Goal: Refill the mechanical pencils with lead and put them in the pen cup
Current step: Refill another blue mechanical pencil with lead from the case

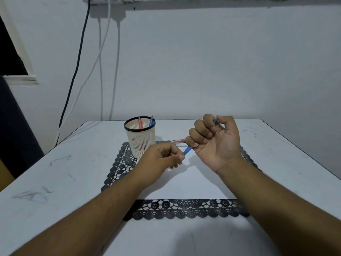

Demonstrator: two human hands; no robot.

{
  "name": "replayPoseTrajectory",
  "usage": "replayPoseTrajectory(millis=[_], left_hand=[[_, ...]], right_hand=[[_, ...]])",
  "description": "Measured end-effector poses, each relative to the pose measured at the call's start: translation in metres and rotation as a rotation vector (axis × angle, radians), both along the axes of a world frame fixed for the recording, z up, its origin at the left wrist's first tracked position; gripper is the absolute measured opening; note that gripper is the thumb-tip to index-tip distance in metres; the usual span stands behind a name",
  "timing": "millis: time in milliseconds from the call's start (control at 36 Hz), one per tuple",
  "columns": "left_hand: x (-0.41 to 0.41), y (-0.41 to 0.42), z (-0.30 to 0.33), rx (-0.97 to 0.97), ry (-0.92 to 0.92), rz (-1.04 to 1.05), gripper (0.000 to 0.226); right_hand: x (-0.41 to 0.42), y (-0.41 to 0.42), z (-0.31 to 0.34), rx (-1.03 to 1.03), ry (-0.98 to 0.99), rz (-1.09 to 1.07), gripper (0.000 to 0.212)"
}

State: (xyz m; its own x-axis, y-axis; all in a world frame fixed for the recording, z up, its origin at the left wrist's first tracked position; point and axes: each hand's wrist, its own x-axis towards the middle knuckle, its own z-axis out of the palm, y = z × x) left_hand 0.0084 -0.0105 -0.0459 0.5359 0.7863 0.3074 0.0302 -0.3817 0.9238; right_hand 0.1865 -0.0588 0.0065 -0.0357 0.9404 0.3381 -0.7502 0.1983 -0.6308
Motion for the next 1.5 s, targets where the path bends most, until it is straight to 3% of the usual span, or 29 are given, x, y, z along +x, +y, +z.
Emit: replayPoseTrajectory(millis=[667, 1028, 1500], left_hand=[[0.001, -0.003, 0.004, -0.066, -0.025, -0.035, 0.011], [-0.001, 0.004, -0.002, -0.037, -0.013, 0.076, 0.013], [0.001, -0.001, 0.002, -0.018, -0.009, 0.049, 0.008]], right_hand=[[0.004, -0.002, 0.003, 0.086, -0.092, 0.127, 0.034], [-0.008, 0.003, 0.000, -0.170, -0.058, -0.055, 0.046], [-0.009, -0.003, -0.001, 0.045, -0.130, -0.018, 0.037]])
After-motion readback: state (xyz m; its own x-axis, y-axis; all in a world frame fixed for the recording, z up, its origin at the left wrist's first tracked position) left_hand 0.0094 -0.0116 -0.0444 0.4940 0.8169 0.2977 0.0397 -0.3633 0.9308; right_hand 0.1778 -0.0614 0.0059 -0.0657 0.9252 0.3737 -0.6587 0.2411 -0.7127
